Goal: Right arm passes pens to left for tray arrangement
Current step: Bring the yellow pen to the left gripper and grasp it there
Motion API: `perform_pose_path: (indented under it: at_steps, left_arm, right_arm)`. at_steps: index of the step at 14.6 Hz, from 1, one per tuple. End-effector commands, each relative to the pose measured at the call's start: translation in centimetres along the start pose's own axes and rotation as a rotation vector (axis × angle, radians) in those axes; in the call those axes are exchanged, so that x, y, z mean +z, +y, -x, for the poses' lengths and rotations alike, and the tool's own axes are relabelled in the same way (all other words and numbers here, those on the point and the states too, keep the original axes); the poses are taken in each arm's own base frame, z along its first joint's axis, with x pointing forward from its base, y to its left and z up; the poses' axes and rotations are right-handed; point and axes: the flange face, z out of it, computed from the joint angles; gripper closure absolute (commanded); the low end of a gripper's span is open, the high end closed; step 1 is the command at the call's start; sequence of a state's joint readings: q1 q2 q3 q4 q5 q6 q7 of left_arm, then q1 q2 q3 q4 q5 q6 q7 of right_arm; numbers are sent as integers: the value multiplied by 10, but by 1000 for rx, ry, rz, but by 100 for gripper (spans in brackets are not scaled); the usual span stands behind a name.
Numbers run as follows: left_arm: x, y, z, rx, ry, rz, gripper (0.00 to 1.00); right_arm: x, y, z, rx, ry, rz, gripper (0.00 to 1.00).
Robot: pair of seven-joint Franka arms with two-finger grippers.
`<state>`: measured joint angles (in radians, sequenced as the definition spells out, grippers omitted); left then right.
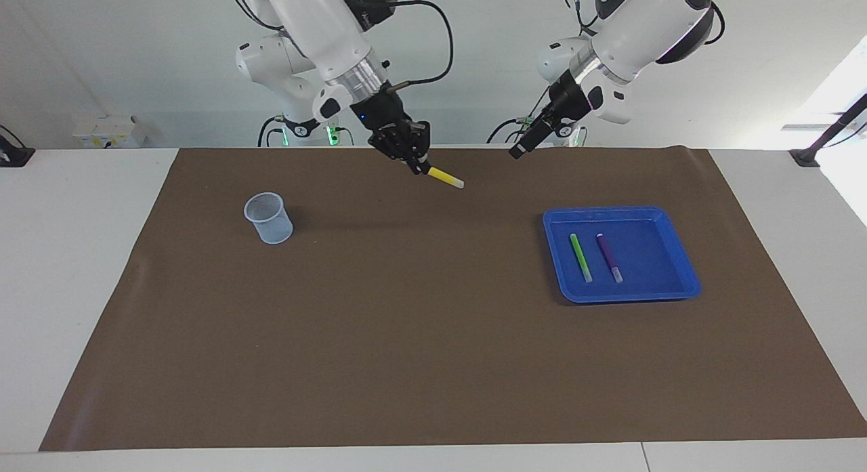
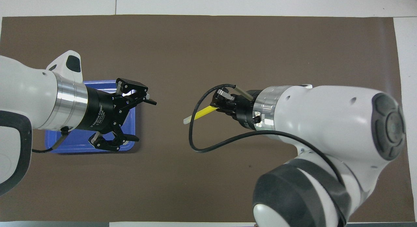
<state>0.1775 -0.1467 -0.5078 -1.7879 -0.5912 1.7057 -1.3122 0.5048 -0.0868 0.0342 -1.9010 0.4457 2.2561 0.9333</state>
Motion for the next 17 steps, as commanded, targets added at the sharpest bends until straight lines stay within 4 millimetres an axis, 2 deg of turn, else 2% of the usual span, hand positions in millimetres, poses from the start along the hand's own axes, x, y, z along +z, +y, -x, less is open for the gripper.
perform_pose_path:
  at_steps: [1, 4, 6, 10, 13, 17]
  left_arm:
    - [-1, -5, 3, -231, -41, 74, 0]
    - [4, -14, 1, -387, -57, 86, 0]
    - [10, -18, -2, -525, -44, 124, 0]
    - [25, -31, 14, -606, -22, 107, 0]
    - [32, -42, 16, -607, -4, 95, 0]
    - [60, -54, 19, -603, 17, 114, 0]
  right_arm:
    - [-4, 0, 19, 131, 2, -50, 100]
    - [7, -6, 40, 162, 23, -116, 100]
    - [14, -10, 67, 134, 0, -118, 100]
    - [16, -3, 71, 135, -6, -107, 100]
    - [16, -4, 72, 136, -7, -107, 100]
    - [17, -3, 72, 144, -6, -105, 100]
